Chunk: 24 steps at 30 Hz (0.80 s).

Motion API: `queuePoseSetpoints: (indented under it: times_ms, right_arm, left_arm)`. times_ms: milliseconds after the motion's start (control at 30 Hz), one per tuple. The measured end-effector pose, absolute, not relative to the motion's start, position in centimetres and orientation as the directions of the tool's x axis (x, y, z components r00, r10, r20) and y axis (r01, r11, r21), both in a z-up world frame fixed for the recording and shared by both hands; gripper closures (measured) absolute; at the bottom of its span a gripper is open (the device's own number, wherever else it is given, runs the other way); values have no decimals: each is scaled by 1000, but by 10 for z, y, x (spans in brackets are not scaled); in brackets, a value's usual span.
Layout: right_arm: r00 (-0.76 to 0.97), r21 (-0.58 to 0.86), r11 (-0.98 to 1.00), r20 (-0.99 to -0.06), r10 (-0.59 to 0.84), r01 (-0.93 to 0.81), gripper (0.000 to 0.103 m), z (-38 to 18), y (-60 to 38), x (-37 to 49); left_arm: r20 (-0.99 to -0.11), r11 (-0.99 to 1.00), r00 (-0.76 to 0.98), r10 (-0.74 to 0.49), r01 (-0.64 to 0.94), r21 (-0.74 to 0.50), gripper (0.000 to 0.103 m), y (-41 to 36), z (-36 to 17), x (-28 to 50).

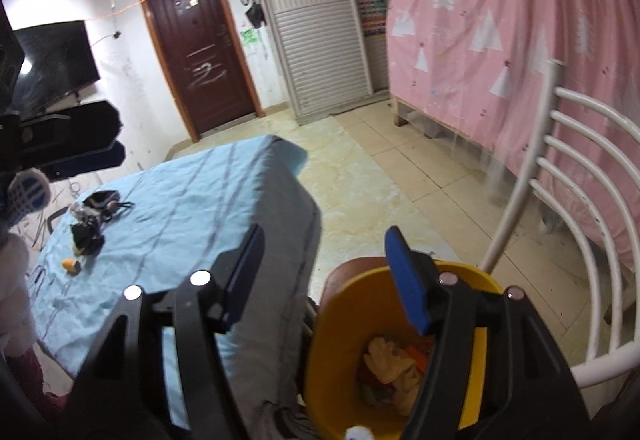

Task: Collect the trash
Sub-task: 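Move both open grippers back to the pile on the bed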

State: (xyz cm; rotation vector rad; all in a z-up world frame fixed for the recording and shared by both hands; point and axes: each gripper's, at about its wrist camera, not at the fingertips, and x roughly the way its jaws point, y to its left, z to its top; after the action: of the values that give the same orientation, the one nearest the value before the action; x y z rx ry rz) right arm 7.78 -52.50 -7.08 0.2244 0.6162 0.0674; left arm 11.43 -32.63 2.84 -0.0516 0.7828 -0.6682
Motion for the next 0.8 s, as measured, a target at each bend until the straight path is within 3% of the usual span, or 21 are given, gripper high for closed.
queuePoseSetpoints:
  times_ms: [800]
  right_arm:
    - [692, 99, 926, -637, 339, -363, 36, -47, -313, 133]
  left_arm:
    - [-561, 871, 676, -478, 281, -402, 23, -111, 39, 145]
